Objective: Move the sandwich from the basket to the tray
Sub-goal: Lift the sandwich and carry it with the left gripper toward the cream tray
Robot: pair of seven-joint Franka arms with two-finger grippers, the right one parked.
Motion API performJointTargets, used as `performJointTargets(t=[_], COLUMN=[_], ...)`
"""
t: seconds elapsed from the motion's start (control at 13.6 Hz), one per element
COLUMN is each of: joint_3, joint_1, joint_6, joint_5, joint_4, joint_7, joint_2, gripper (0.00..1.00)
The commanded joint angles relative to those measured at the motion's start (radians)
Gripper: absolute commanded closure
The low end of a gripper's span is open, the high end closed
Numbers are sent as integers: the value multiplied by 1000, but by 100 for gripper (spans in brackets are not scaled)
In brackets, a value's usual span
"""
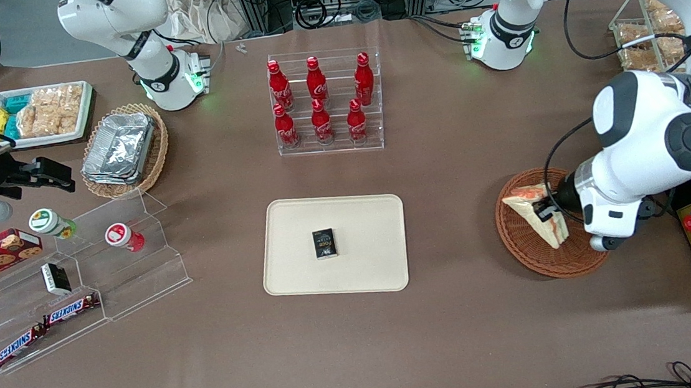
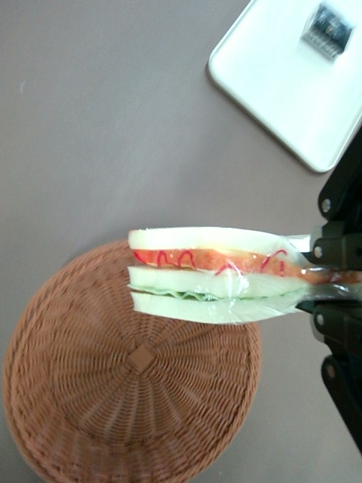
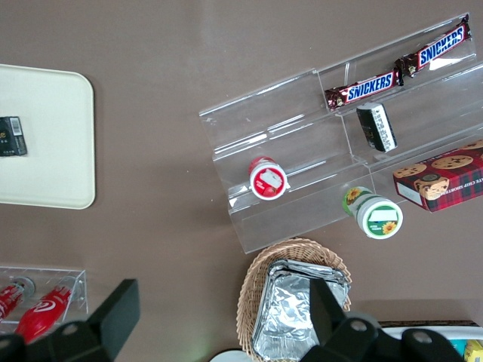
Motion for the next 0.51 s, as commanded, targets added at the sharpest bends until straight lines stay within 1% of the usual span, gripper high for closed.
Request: performJointTargets(t=[0.0,0.15,0.29,0.44], joint_3=[-37,-39,-36,-37], joint_1=[-45,-126,-219,-284], joint_6=[-18,43,100,164], joint_5=[8,46,61,130], joint_4=[48,45,48,62], joint_7=[-5,0,1,1], joint_2=[19,44,90,148], gripper=[100,100,100,100])
